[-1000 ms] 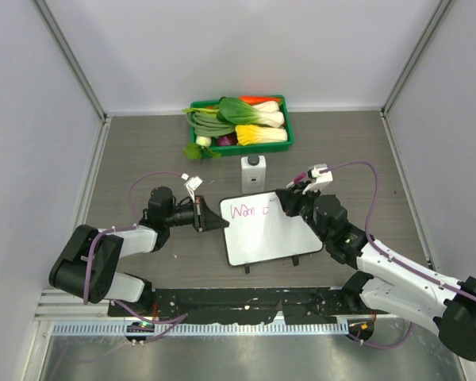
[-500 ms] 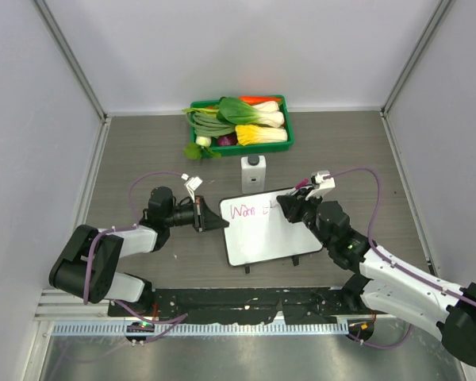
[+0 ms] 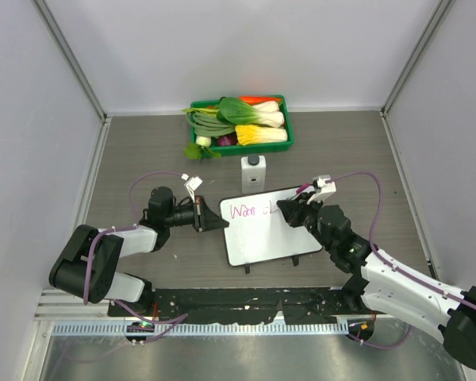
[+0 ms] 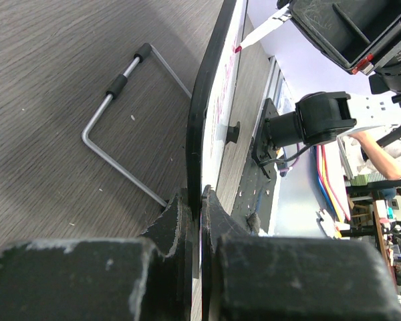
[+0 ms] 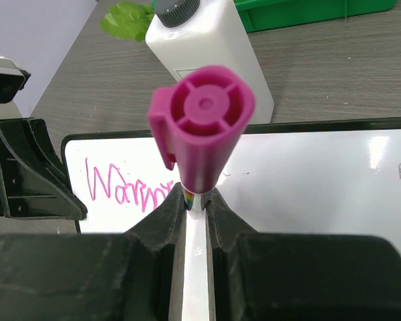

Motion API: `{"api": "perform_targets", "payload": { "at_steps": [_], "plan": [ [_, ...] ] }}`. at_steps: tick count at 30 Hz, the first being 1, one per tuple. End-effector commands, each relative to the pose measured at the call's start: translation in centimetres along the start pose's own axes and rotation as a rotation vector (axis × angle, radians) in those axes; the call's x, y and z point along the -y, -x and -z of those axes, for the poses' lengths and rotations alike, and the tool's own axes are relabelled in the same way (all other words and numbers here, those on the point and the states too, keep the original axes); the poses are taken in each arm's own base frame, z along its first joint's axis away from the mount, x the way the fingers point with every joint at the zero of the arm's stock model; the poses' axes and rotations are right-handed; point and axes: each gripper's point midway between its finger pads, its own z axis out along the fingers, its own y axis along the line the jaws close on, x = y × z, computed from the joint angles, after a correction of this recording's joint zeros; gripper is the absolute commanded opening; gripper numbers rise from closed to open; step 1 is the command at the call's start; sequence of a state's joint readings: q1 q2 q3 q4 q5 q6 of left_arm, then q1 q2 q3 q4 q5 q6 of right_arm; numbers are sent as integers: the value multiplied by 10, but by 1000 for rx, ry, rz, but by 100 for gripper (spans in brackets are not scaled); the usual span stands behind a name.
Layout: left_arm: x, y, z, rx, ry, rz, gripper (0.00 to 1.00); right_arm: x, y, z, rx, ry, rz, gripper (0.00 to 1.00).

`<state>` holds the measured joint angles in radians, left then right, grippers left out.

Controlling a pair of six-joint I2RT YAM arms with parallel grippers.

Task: Write a sentence on the whiteboard
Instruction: Write on the whiteboard at the whiteboard stand.

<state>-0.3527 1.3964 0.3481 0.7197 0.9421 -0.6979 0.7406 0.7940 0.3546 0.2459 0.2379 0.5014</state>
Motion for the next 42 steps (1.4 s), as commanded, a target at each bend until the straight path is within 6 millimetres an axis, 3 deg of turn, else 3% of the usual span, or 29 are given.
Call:
{"api": "perform_targets", "payload": {
  "at_steps": [1, 9, 20, 31, 42],
  "plan": [
    [-3, 6, -4, 11, 13, -68, 0, 15, -3, -2, -13, -77, 41, 1],
    [-3, 7, -4, 12, 13, -71, 0, 8, 22, -8, 56, -86, 53, 1],
    [-2, 7, -4, 13, 12, -74, 0, 20, 30, -8, 78, -160, 76, 1],
    [-3, 7, -4, 11, 12, -71, 0, 27, 0, 0, -14, -147, 73, 1],
    [-2, 6, -4, 10, 11, -72, 0, 32, -17, 6, -52, -138, 53, 1]
  ]
}}
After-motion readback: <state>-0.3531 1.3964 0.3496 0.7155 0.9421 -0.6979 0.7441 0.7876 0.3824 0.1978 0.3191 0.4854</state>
